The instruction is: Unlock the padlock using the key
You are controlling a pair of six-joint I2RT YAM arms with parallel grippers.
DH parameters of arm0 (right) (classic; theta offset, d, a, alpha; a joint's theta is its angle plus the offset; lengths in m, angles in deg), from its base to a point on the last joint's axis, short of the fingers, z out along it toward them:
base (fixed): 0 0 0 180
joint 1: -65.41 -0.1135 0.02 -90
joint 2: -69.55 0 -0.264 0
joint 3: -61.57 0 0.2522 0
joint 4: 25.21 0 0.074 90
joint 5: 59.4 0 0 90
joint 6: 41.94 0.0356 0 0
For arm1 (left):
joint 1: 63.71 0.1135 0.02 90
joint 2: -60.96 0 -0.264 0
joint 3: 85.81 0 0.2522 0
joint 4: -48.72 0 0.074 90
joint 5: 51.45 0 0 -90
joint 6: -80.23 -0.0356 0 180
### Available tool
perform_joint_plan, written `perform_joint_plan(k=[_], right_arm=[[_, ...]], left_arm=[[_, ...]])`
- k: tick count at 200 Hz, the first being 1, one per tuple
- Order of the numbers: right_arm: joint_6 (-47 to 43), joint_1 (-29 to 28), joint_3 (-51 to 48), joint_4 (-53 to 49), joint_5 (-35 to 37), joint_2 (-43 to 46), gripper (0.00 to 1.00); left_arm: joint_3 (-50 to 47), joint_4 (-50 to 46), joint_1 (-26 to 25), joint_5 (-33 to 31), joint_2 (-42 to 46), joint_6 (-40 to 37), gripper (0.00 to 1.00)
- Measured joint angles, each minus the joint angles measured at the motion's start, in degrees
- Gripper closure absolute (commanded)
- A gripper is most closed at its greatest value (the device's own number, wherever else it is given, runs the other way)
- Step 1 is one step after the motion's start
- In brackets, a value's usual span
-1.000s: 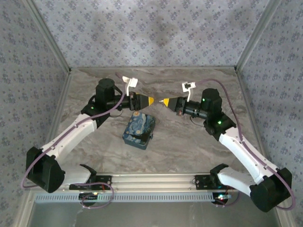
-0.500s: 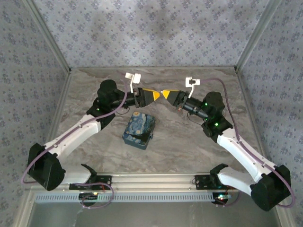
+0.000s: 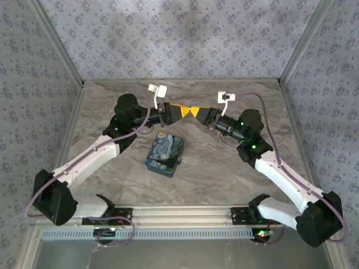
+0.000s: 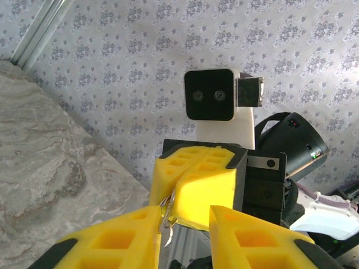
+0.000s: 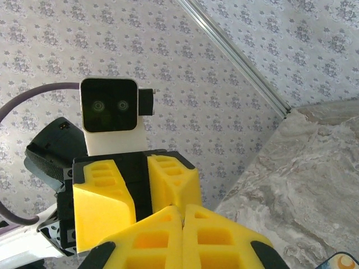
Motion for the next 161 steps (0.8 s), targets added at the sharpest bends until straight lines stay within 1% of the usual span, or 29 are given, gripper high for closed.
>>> perform_joint_plan(k=[34,80,93,103,111,120,130,146,161], right_arm=[[0.0,-0.3,0.0,1.7,-0.1,0.0,1.00],[0.1,-0.3,0.0,1.8,-0.2,0.0,1.00],[-0.1,-0.3,0.0,1.3,-0.2,0.3,1.00],[-0.2,-0.3,-0.1,0.6,-0.3,0.7,1.00],[-0.3,-0.3,-0.4,-0.1,-0.4,1.1,1.00],[-0.3,-0.2,-0.8,-0.6,-0.5,1.6,1.00],[-0.3,-0.1,-1.0,-0.9,-0.6,2.1,1.00],[-0.3,-0.1,-1.0,-1.1,-0.8,2.8,1.00],[-0.3,0.1,-1.1,-1.1,-1.0,3.1,1.00]], left_arm=[[0.5,-0.3,0.0,0.0,-0.3,-0.6,1.00],[1.3,-1.7,-0.1,0.0,-0.3,-1.7,1.00],[1.7,-2.6,-0.1,0.0,-0.3,-2.3,0.83],[1.8,-3.3,-0.3,0.1,-0.3,-3.2,0.79],[1.9,-3.7,-0.6,0.3,-0.2,-3.4,0.78],[2.1,-4.2,-0.9,0.3,-0.2,-3.7,0.81],[2.3,-4.6,-1.0,0.4,-0.2,-3.7,0.90],[2.3,-4.6,-1.0,0.8,-0.2,-4.1,0.99],[2.6,-4.6,-1.3,0.9,-0.2,-4.1,1.00]])
